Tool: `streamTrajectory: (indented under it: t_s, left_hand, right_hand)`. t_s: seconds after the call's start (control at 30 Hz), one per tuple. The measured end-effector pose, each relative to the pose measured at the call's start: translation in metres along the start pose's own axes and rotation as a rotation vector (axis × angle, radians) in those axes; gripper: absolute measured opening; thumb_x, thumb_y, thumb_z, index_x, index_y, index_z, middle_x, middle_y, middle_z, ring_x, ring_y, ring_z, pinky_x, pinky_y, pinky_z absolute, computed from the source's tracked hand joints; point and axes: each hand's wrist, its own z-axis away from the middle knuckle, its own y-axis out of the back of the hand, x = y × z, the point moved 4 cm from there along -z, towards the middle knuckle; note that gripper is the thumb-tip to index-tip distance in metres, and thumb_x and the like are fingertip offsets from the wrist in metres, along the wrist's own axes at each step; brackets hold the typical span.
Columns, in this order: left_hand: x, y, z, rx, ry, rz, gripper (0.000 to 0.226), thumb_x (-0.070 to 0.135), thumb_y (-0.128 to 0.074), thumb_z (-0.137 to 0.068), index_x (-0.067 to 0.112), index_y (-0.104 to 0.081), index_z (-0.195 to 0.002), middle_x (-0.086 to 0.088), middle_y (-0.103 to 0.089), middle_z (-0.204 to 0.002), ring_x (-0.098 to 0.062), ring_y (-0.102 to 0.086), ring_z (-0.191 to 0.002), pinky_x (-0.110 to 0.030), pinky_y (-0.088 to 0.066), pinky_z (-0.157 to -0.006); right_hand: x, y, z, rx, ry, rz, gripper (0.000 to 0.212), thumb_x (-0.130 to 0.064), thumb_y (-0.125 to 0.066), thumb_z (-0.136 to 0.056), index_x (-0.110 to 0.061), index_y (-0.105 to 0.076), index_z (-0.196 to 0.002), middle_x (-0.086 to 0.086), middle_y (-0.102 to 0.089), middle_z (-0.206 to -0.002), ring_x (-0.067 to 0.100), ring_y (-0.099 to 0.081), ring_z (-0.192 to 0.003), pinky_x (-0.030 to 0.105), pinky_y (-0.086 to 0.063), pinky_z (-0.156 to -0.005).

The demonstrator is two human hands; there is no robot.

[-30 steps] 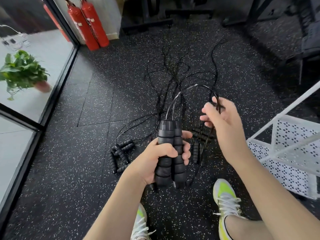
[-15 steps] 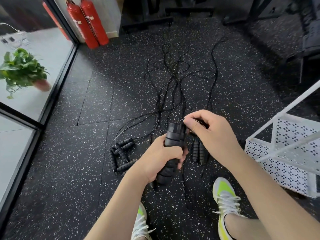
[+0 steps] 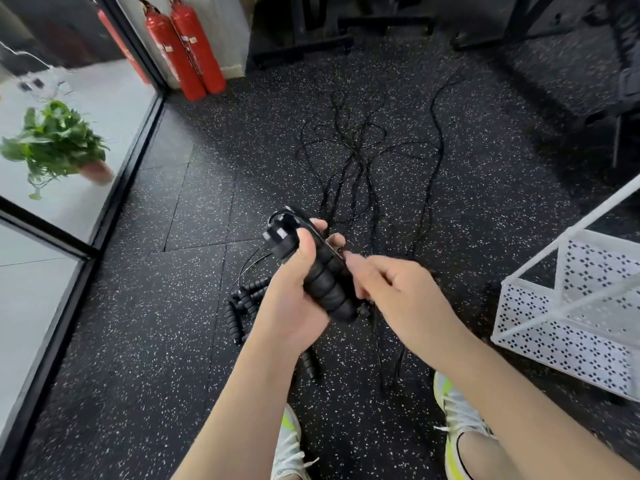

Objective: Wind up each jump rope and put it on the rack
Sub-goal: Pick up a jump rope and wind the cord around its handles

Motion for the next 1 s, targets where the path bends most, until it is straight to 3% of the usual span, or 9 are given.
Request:
streamTrajectory:
  t_s: [0.13, 0.23, 0.33, 0.47, 0.63, 0.73, 0.8, 0.93, 1.0]
  left_hand:
    - [0.009, -0.005, 0.002, 0.015, -0.072, 0.125, 0.034, 0.042, -0.068, -0.086, 0.017, -0.063, -0.109, -0.009, -0.065, -0.11, -0.024, -0.061, -0.091, -0.046, -0.048, -0.094]
    - [0.015, -0.008, 0.002, 0.013, -0.126, 0.175, 0.03, 0.036, -0.07, -0.086, 0.019, -0.062, -0.108, -0.004, -0.064, -0.104, -0.021, -0.06, -0.087, -0.047, -0.05, -0.089]
    - [0.016, -0.009, 0.001, 0.031, -0.173, 0.189, 0.023, 0.016, -0.067, -0.088, 0.019, -0.058, -0.109, -0.003, -0.062, -0.097, -0.017, -0.06, -0.08, -0.046, -0.052, -0.085]
    - [0.026, -0.006, 0.002, 0.036, -0.23, 0.238, 0.028, -0.001, -0.051, -0.085, 0.018, -0.053, -0.107, -0.002, -0.059, -0.092, -0.016, -0.059, -0.075, -0.041, -0.052, -0.083]
    - [0.026, -0.001, 0.002, 0.079, -0.225, 0.293, 0.028, -0.002, -0.042, -0.088, 0.017, -0.047, -0.108, -0.001, -0.056, -0.089, -0.015, -0.056, -0.072, -0.038, -0.052, -0.081]
    - [0.023, -0.006, 0.003, 0.094, -0.225, 0.233, 0.029, -0.003, -0.045, -0.085, 0.016, -0.048, -0.108, -0.003, -0.056, -0.088, -0.017, -0.056, -0.073, -0.04, -0.052, -0.081]
    - [0.019, -0.015, 0.006, 0.094, -0.241, 0.158, 0.03, -0.005, -0.048, -0.084, 0.014, -0.05, -0.108, -0.007, -0.059, -0.089, -0.02, -0.058, -0.076, -0.042, -0.053, -0.082]
    - [0.003, -0.032, 0.013, 0.129, -0.266, -0.047, 0.03, -0.006, -0.05, -0.084, 0.013, -0.055, -0.107, -0.015, -0.067, -0.096, -0.027, -0.067, -0.089, -0.042, -0.055, -0.088]
    - [-0.005, -0.038, 0.015, 0.166, -0.265, -0.103, 0.03, -0.003, -0.055, -0.082, 0.017, -0.06, -0.103, -0.017, -0.069, -0.105, -0.03, -0.069, -0.103, -0.042, -0.057, -0.092]
  right_hand:
    - [-0.003, -0.001, 0.004, 0.092, 0.092, 0.126, 0.053, -0.054, -0.047, -0.101, -0.021, -0.05, -0.06, -0.004, -0.05, -0.048, 0.013, -0.043, -0.045, 0.031, -0.039, -0.051]
    - [-0.007, -0.007, 0.006, 0.122, 0.188, 0.311, 0.053, -0.053, -0.045, -0.103, -0.029, -0.033, -0.057, -0.006, -0.038, -0.044, 0.016, -0.039, -0.042, 0.033, -0.031, -0.047]
    - [-0.008, -0.01, 0.007, 0.201, 0.242, 0.509, 0.053, -0.054, -0.038, -0.104, -0.032, -0.023, -0.059, -0.009, -0.028, -0.044, 0.014, -0.035, -0.04, 0.032, -0.027, -0.043]
    - [-0.002, -0.015, 0.01, 0.232, 0.211, 0.499, 0.056, -0.054, -0.027, -0.105, -0.024, -0.04, -0.06, -0.007, -0.04, -0.046, 0.021, -0.046, -0.044, 0.039, -0.041, -0.045]
    - [0.014, -0.031, 0.012, 0.07, -0.014, 0.214, 0.055, -0.052, -0.022, -0.106, -0.02, -0.058, -0.078, -0.001, -0.055, -0.056, 0.01, -0.048, -0.05, 0.034, -0.041, -0.056]
    - [0.02, -0.043, 0.01, 0.068, -0.254, -0.372, 0.046, -0.038, -0.03, -0.11, -0.013, -0.063, -0.089, 0.007, -0.069, -0.071, 0.013, -0.054, -0.058, 0.034, -0.04, -0.058]
    - [0.017, -0.045, 0.006, 0.13, -0.369, -0.63, 0.049, -0.041, -0.035, -0.109, -0.013, -0.072, -0.093, 0.009, -0.07, -0.071, 0.017, -0.057, -0.059, 0.033, -0.041, -0.054]
    - [0.013, -0.037, 0.002, 0.256, -0.505, -0.748, 0.049, -0.065, -0.05, -0.095, -0.029, -0.078, -0.075, 0.003, -0.064, -0.066, 0.014, -0.048, -0.054, 0.024, -0.03, -0.043]
    - [0.018, -0.033, 0.002, 0.306, -0.552, -0.747, 0.052, -0.069, -0.056, -0.088, -0.024, -0.078, -0.074, 0.006, -0.059, -0.066, 0.016, -0.043, -0.052, 0.024, -0.026, -0.043]
